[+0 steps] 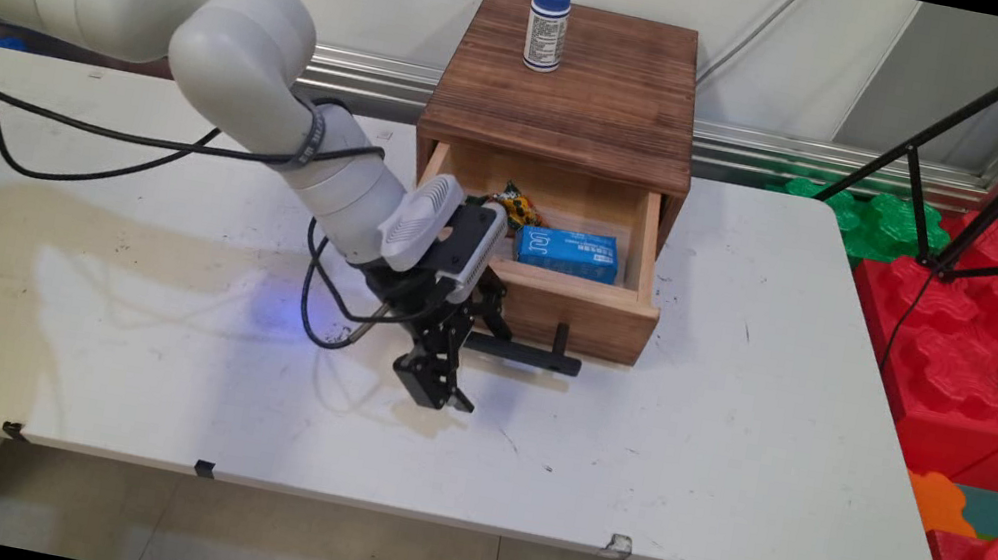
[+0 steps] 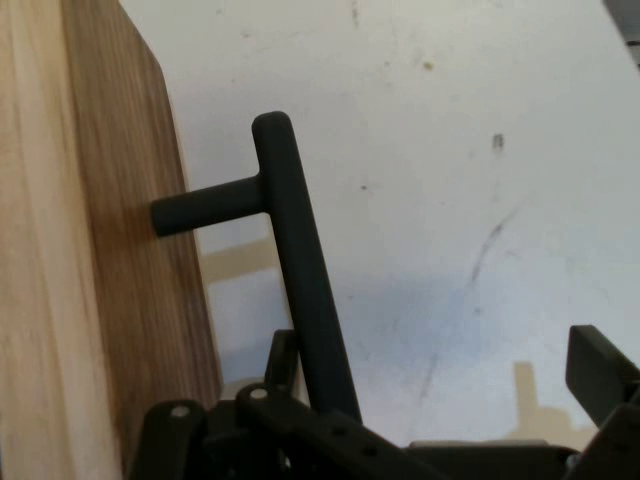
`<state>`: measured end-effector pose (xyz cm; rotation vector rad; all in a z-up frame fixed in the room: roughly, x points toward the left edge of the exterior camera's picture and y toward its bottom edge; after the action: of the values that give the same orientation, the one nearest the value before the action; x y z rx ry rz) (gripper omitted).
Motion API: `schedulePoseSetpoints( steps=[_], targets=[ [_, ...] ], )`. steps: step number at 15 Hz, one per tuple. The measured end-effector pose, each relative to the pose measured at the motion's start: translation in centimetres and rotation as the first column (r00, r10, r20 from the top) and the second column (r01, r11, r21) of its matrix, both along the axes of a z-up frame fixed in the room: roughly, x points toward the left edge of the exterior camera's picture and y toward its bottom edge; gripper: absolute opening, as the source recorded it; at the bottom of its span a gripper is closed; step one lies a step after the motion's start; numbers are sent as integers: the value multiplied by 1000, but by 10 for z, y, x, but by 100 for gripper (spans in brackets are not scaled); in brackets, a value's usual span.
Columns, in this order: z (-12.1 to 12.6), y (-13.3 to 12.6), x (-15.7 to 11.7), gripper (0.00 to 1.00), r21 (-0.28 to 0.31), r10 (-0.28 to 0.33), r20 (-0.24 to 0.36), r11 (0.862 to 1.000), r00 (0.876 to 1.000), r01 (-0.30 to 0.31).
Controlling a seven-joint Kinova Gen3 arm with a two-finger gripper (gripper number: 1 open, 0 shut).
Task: Open the drawer
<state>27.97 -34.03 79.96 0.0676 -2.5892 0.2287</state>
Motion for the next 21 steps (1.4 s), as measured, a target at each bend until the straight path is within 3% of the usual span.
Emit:
schedulePoseSetpoints(
  steps=[21],
  targets=[
    [-1, 46, -10, 100, 41, -24, -19, 999, 1000, 25]
  ],
)
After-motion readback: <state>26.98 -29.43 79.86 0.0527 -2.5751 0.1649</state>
